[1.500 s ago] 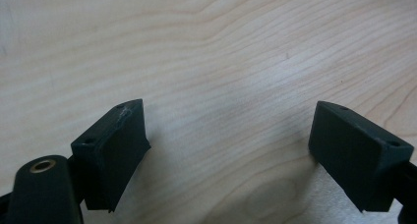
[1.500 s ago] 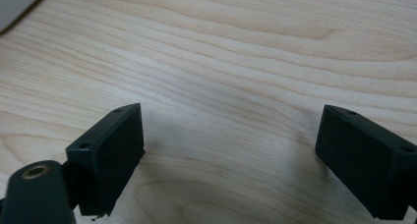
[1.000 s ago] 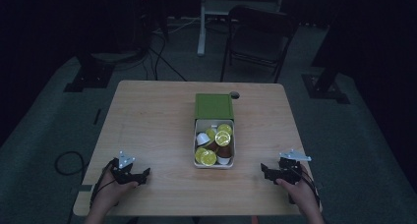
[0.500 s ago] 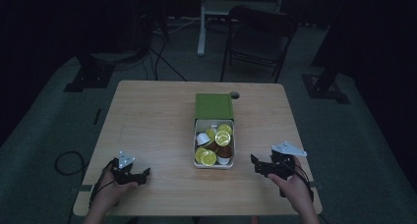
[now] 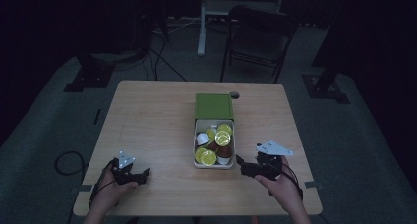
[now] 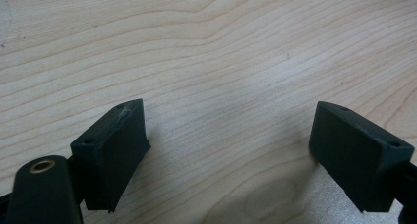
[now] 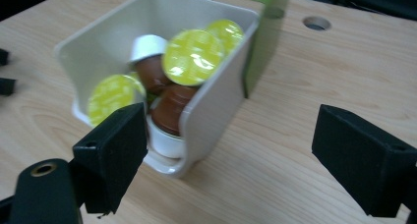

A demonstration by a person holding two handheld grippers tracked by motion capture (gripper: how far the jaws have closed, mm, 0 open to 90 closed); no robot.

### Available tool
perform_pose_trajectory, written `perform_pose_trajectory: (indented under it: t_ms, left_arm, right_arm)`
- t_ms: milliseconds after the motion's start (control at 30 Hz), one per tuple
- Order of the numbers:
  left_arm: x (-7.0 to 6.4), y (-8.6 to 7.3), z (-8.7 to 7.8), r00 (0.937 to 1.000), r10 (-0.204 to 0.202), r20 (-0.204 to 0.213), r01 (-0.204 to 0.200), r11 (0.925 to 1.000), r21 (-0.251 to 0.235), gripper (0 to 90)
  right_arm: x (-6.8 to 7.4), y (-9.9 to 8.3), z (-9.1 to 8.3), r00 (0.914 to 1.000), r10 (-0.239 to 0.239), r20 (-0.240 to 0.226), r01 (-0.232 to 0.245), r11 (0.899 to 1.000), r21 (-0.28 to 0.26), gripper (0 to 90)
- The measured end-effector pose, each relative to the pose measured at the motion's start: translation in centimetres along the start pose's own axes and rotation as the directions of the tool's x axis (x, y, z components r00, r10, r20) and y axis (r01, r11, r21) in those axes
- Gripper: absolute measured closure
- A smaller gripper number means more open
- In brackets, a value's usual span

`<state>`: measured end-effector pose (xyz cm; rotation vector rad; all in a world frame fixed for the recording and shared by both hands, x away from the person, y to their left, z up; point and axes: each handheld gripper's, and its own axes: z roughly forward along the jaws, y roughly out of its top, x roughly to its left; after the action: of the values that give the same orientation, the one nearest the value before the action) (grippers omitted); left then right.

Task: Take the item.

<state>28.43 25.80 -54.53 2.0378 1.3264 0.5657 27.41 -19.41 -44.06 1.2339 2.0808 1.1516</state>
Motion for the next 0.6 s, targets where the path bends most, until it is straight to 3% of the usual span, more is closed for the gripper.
perform_pose_trajectory:
  t_ms: [600]
  left_arm:
    - [0.0, 0.0, 0.0, 1.0000, 0.000, 0.000, 0.000, 1.0000, 0.000, 15.1]
  right_arm:
    - [3.9, 1.3, 0.9, 0.9942, -0.071, -0.081, 0.070, 0.997, -0.016, 14.1]
